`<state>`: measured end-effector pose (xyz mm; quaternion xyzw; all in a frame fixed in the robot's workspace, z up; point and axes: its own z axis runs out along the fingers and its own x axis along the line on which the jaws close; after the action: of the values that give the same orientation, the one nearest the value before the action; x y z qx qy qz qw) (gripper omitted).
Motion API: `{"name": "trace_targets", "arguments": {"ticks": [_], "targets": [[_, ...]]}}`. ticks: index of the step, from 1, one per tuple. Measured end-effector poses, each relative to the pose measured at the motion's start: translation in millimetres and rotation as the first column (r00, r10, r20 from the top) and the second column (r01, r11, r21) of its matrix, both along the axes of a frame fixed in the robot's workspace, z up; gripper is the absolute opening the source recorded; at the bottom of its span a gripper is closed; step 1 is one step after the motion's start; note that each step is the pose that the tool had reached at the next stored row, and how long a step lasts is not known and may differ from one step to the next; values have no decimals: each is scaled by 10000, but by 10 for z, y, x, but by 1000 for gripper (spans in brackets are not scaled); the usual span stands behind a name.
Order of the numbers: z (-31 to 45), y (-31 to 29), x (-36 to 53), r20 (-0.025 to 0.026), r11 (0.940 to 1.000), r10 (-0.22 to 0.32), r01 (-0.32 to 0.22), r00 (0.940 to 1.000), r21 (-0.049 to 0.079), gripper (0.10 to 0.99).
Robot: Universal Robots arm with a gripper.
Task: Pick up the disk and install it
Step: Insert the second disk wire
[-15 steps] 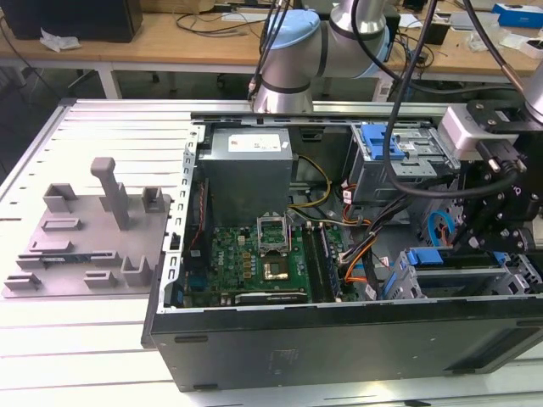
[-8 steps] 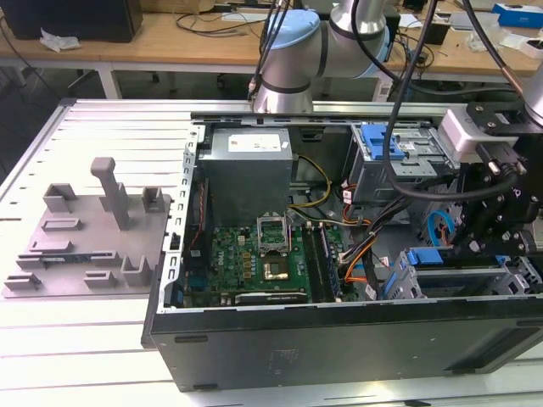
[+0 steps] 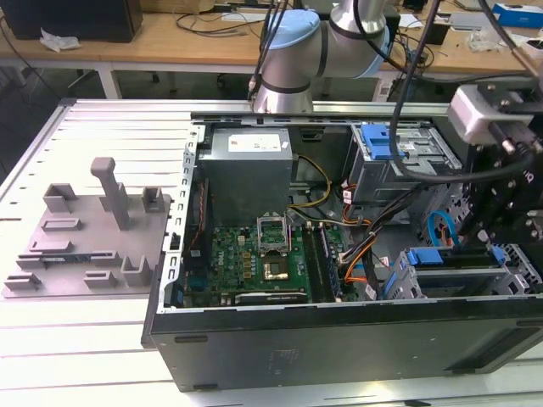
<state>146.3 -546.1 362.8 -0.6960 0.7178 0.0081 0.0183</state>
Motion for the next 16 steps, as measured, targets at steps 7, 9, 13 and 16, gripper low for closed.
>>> {"name": "trace_targets", "arguments": {"ticks": [7,9,13,16], "targets": [[146,1,0,0,10000,1,-1,10000,-5,239],[147,2,0,0,10000,1,-1,10000,-16,224],[147,3,-1,0,10000,1,-1,10000,-17,106],[147,3,-3,0,10000,1,-1,10000,-17,106]]}}
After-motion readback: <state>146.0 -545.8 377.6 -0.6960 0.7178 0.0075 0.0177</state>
